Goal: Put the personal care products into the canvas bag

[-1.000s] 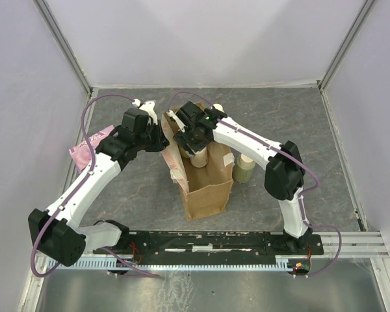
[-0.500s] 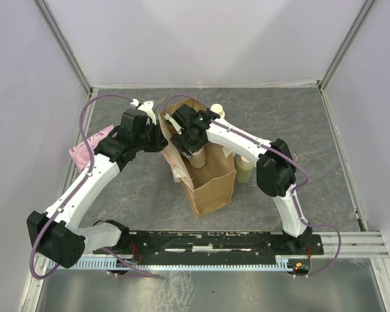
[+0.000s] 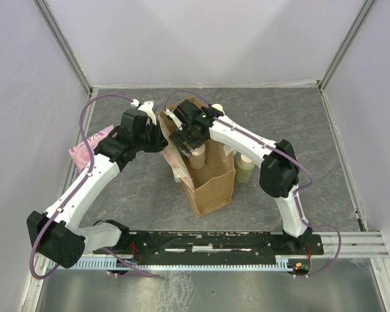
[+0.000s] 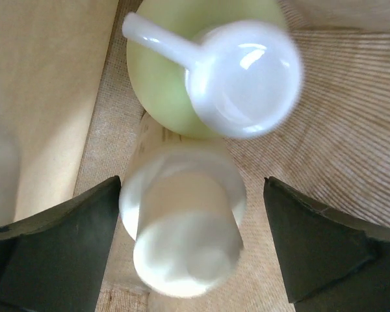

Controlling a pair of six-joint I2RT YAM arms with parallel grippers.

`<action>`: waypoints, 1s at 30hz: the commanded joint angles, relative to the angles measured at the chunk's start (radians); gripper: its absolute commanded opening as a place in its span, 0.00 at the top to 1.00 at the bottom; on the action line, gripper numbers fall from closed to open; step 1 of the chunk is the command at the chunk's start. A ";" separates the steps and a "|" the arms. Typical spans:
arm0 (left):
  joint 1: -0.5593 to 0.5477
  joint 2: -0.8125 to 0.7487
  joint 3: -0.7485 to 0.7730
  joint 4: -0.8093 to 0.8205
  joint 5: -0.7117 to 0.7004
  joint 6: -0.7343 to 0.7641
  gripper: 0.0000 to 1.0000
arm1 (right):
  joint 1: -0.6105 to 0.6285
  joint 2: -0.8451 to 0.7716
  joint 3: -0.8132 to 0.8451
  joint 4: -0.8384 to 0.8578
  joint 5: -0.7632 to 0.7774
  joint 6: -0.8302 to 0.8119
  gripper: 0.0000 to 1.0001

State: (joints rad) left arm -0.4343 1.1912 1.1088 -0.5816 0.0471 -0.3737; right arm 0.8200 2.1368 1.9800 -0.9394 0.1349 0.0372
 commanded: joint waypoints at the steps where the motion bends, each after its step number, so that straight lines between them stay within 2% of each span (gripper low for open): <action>1: -0.004 -0.019 -0.003 0.008 0.027 0.001 0.83 | -0.009 -0.152 0.049 0.067 0.025 -0.002 0.01; 9: -0.003 -0.010 -0.001 0.008 0.019 0.006 0.82 | -0.010 -0.289 0.069 0.073 -0.031 -0.004 0.00; 13: -0.004 -0.002 0.000 0.012 0.019 0.009 0.82 | -0.028 -0.399 -0.007 0.185 -0.083 -0.004 0.00; 16: -0.004 0.003 0.001 0.016 0.019 0.010 0.82 | -0.104 -0.444 -0.041 0.244 -0.128 0.073 0.00; 18: -0.004 0.008 0.003 0.014 0.021 0.010 0.82 | -0.173 -0.433 -0.024 0.239 -0.146 0.130 0.00; 21: -0.004 0.011 0.003 0.015 0.024 0.012 0.82 | -0.242 -0.381 0.035 0.192 -0.078 0.142 0.00; 26: -0.004 0.017 -0.001 0.015 0.026 0.015 0.82 | -0.287 -0.223 0.225 0.074 0.040 0.145 0.00; 30: -0.005 0.019 -0.014 0.015 0.017 0.019 0.82 | -0.295 -0.137 0.282 0.033 0.038 0.163 0.00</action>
State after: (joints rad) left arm -0.4343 1.2034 1.1061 -0.5766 0.0536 -0.3733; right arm 0.5205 1.9457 2.1891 -0.8433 0.1390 0.1684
